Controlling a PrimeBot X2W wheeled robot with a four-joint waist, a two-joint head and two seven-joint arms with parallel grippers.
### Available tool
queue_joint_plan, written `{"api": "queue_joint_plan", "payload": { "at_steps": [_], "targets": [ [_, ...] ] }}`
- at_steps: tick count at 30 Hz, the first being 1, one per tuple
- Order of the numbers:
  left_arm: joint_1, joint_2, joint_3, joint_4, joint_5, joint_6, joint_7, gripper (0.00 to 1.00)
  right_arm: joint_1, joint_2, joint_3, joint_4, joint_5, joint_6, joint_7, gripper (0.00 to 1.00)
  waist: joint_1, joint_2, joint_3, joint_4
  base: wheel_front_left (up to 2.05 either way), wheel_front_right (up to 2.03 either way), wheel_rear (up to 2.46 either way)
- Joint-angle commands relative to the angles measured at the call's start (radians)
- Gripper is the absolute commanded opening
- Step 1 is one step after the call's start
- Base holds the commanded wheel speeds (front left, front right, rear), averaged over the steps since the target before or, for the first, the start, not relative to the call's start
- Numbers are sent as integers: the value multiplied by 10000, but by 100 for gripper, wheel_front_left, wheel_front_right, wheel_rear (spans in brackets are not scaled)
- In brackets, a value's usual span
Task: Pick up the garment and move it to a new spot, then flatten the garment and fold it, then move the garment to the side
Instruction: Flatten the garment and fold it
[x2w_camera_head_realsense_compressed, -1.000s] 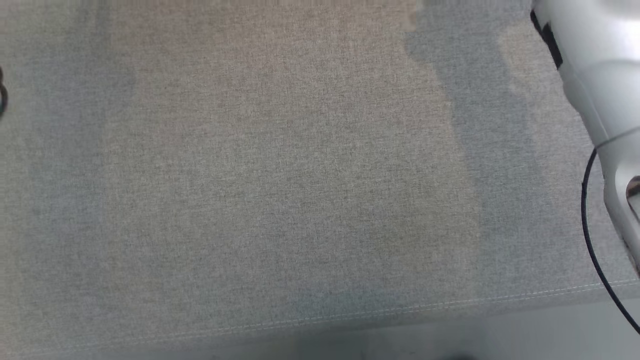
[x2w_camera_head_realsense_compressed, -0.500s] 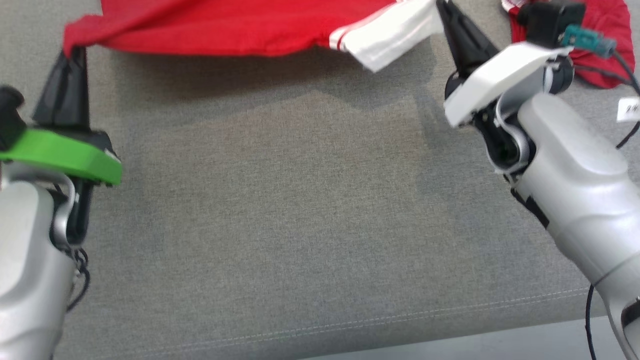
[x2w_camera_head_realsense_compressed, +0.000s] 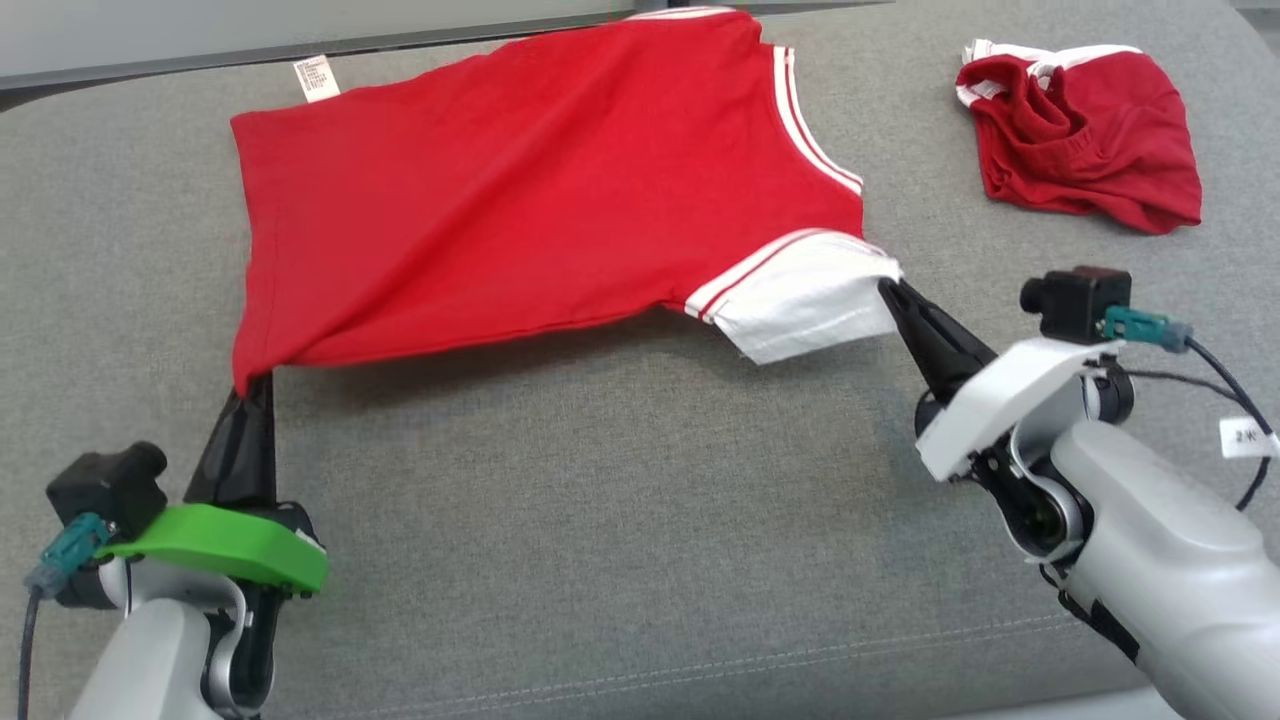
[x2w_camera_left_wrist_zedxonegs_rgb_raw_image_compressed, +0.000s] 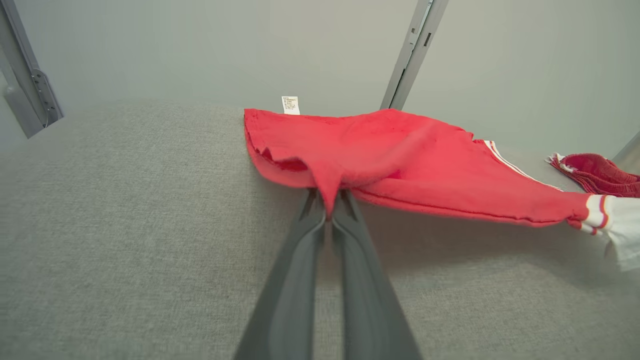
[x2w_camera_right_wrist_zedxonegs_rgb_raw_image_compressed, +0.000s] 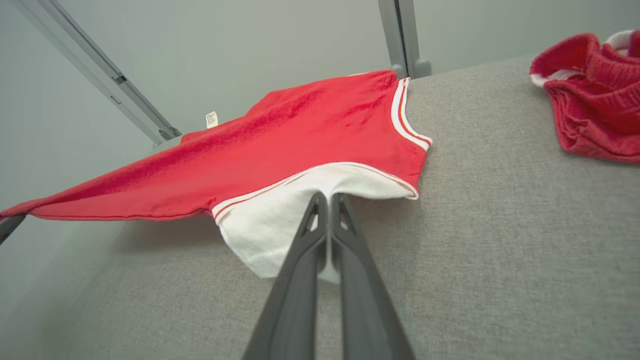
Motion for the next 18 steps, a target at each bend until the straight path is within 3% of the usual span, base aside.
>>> {"api": "queue_joint_plan", "payload": {
  "at_steps": [1, 18],
  "targets": [
    [285, -41, 71, 43, -39, -70, -40, 0, 355, -112, -109, -124, 125, -1, -7, 0, 1, 0, -220, 68, 0, 0, 0],
    [2712, -387, 100, 937, -781, -408, -22, 0, 3785, -1015, -1441, -1854, -201, -2, 1605, 0, 1, 0, -1088, -164, 0, 0, 0]
  ]
}}
